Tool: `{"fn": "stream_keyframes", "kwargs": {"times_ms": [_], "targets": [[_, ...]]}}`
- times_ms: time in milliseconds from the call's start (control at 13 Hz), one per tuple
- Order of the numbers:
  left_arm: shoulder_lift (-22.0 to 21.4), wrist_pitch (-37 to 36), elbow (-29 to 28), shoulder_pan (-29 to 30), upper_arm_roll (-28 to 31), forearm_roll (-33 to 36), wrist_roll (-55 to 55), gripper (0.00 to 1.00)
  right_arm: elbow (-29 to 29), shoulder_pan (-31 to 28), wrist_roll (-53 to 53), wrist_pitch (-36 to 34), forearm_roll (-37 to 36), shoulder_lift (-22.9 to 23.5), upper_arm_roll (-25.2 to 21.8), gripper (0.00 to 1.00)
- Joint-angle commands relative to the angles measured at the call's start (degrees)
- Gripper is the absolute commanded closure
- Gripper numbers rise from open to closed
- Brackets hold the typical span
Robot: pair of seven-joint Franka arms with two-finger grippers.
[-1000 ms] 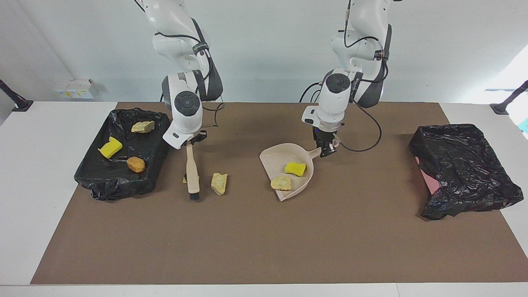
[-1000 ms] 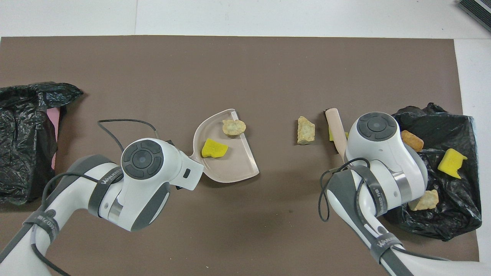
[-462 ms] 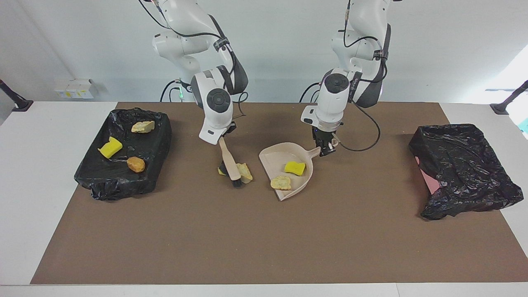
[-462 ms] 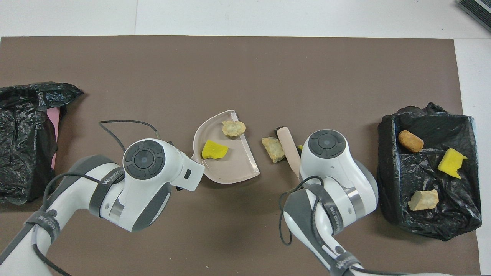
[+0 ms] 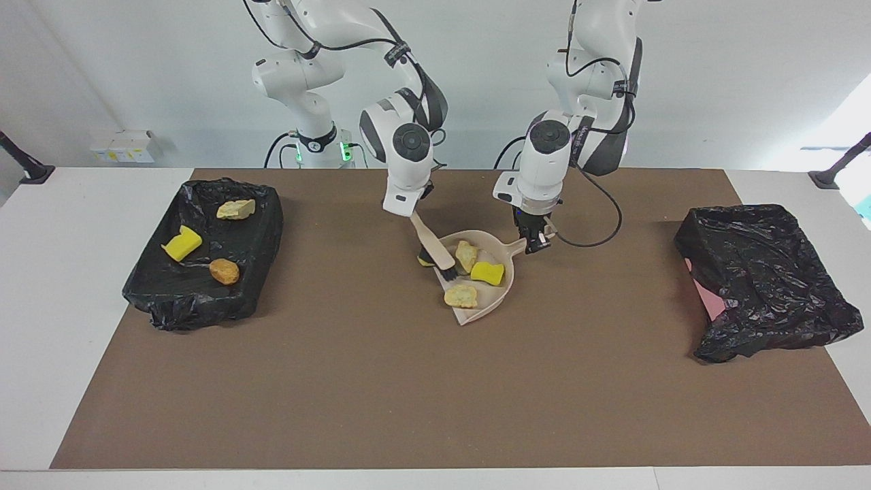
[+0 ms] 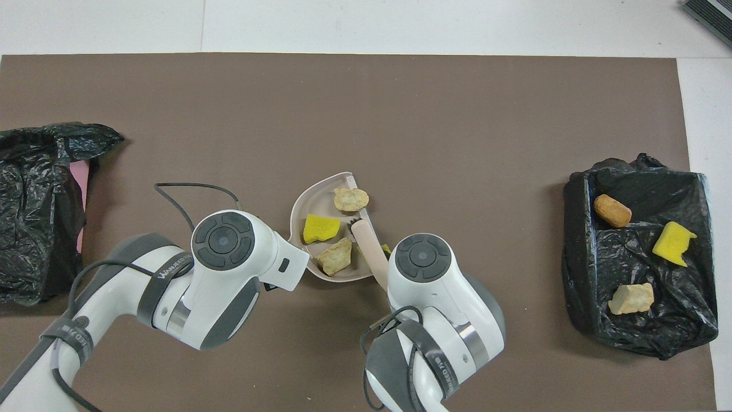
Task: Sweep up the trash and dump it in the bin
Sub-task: 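Sweep the farther crusts and sponge into the dustpan with the right gripper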
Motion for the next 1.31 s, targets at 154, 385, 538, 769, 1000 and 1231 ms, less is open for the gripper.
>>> {"fn": "stream_keyframes", "kwargs": {"times_ms": [154,385,538,769,1000,1231], "targets": [[-1.0,-0.4,-1.2,-3.1,0.2,2.2,0.2,1.0,5.9,-0.8,4.6,-5.0,5.4,-2.5,-0.2,1.0],[-0.4,2.0,-1.2,-2.7,0.2,2.1,0.9,1.0,9.1,-2.2,4.6,-11.2,7.0,-5.1,-0.9,1.0],[-0.3,2.8,-1.2,-2.4,0.2,2.1,1.0,1.0,8.3,-2.2,5.1,-11.0,7.1,-5.7,-0.8,1.0],[-0.1,3.7,-1.2,-1.5,0.2,2.0,2.0,1.0,8.1,-2.2,5.3,-8.8,9.6,-5.7,-0.8,1.0],[1.1,5.3,-0.5,1.3,0.1,0.1,4.1,1.0,6.3,-2.2,5.2,-8.0,9.6,-6.6,-0.8,1.0],[3.0,6.1,1.9,5.6,0.1,-6.2,14.0,1.0,6.2,-2.2,5.4,-8.3,9.5,-6.7,-0.8,1.0]]}}
